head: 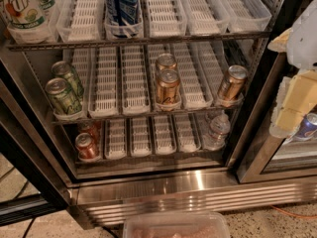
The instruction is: Pick pepsi can from top shelf of fridge
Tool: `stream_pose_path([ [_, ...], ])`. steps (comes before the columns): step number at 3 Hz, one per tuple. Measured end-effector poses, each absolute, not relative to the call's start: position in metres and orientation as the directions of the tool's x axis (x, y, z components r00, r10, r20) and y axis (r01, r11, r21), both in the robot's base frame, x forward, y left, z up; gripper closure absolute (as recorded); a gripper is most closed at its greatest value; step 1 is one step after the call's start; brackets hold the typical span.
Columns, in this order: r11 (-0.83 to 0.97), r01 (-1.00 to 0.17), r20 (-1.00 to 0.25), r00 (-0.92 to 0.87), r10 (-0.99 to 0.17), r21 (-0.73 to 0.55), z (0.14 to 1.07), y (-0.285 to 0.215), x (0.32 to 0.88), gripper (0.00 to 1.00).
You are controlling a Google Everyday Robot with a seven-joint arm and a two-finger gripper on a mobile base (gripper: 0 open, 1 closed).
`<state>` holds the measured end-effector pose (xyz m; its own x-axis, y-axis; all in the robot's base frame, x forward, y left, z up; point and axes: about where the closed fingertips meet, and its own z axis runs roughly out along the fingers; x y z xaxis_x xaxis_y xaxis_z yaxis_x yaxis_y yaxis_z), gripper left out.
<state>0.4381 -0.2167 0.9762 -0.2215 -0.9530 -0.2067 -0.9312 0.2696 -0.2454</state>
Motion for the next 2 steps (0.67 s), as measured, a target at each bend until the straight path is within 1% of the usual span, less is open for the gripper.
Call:
stream_pose_path([
  [1,0.270,-0.931,-0.207,-0.221,-0.953,-0.245,0.976,-0.217,0.438,0.00],
  [2,0.280,-0.923,-0.258,-0.212,-0.943,-0.265,0.978,-0.204,0.436,0.00],
])
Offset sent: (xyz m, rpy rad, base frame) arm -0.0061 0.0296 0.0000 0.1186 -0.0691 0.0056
